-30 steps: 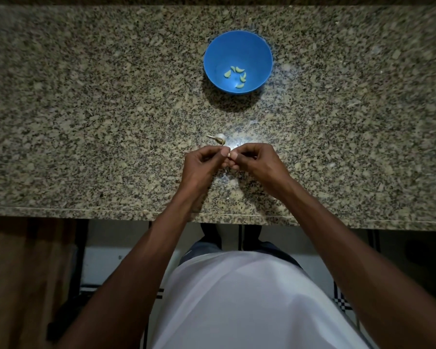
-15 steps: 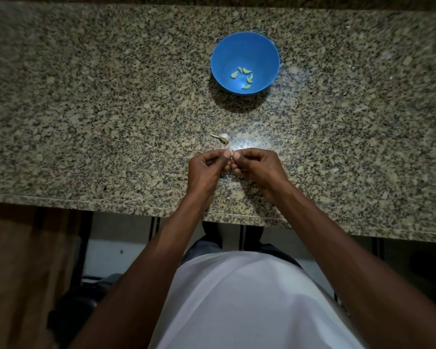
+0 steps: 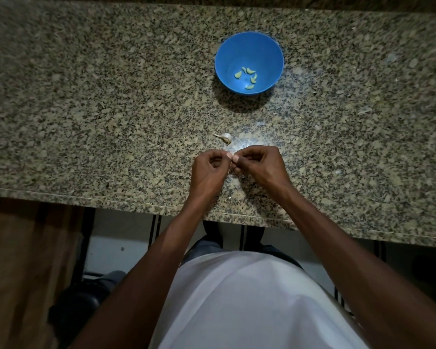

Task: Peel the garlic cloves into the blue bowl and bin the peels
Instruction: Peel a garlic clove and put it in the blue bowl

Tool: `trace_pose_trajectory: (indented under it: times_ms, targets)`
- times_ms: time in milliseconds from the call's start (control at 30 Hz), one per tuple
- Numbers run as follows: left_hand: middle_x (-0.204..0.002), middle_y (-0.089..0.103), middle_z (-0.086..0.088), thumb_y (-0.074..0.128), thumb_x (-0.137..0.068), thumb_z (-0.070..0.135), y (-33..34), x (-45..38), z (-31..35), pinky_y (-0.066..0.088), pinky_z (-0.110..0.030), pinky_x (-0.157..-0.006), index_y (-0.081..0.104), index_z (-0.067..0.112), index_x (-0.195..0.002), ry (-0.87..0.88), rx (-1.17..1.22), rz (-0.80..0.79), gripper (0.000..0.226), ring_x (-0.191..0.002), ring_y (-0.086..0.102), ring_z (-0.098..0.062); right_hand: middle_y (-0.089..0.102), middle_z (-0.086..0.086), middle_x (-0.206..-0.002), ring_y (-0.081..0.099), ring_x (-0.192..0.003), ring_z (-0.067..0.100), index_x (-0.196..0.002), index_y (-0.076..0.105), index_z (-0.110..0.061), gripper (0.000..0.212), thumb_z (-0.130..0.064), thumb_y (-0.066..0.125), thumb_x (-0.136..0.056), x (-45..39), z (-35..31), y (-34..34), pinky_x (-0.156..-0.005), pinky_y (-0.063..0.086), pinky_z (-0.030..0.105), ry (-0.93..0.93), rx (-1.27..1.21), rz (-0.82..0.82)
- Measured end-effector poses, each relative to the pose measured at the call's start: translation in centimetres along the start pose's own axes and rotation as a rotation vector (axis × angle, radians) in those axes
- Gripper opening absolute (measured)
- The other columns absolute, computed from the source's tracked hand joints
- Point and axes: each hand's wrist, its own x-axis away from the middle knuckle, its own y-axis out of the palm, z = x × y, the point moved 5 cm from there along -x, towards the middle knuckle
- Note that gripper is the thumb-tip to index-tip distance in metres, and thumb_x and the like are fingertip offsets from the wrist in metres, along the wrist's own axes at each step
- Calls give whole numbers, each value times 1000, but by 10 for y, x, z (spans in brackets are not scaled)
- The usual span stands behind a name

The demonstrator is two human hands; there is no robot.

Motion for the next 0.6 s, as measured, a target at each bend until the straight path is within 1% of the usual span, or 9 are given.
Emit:
trace_pose_trajectory:
  times_ms: [67,167,233,267,333,400,433,500,600]
  targets:
    - [-100,74,-3,64,-102,26,1,-2,2,58,-22,-80,70,9,-107,28,-75,-61,19,-94,72,-11,79,20,-91,78,-87,32,-101,77,4,24,-15,84,-88,-1,1,0,-84,64,42,21,-51,-19]
    - [-91,71,2,58,-105,28,4,-3,4,51,-11,-67,67,10,-109,52,-135,-151,21,-78,66,5,78,22,-92,78,-87,28,-98,77,2,18,-10,84,-86,-2,3,1,-80,64,32,94,-148,-54]
    - [-88,69,8,57,-106,30,3,-4,5,48,-9,-62,66,12,-111,55,-164,-177,22,-72,63,10,77,24,-94,77,-84,25,-97,77,0,15,-8,83,-86,-3,3,1,-78,64,29,120,-192,-72]
    - [-88,69,9,57,-105,32,2,-5,6,49,-10,-64,65,13,-111,57,-168,-183,22,-74,63,9,77,24,-94,77,-83,24,-98,77,0,15,-7,82,-86,-3,3,0,-78,64,29,118,-200,-76]
    - [-96,71,3,59,-104,30,-1,-6,8,54,-18,-74,64,12,-112,50,-142,-170,20,-87,69,-2,78,22,-92,77,-81,23,-99,77,1,13,-5,81,-88,-3,1,0,-78,64,31,95,-195,-77]
    - [-104,73,-9,64,-102,19,-5,-6,8,59,-26,-81,63,7,-114,30,-12,-137,17,-94,73,-16,79,20,-90,78,-81,24,-102,76,3,13,-3,78,-91,-4,-1,0,-78,64,32,68,-192,-64]
    - [-106,73,-13,67,-100,13,-7,-5,9,61,-29,-83,63,6,-117,27,47,-123,19,-95,74,-19,79,19,-91,78,-83,25,-105,76,4,14,-1,77,-92,-4,-2,0,-79,64,32,57,-192,-58]
    - [-108,75,-12,74,-95,12,-9,-5,9,63,-32,-86,67,9,-119,50,52,-109,25,-96,76,-19,79,19,-93,79,-86,28,-107,76,5,16,-1,76,-92,-4,-4,0,-81,64,33,37,-171,-49]
    - [-104,79,-3,81,-89,18,-9,-2,9,64,-37,-87,77,13,-109,69,15,-99,21,-97,77,-17,80,17,-96,78,-91,30,-107,78,1,16,-5,77,-92,-2,-6,0,-85,64,38,6,-112,-49]
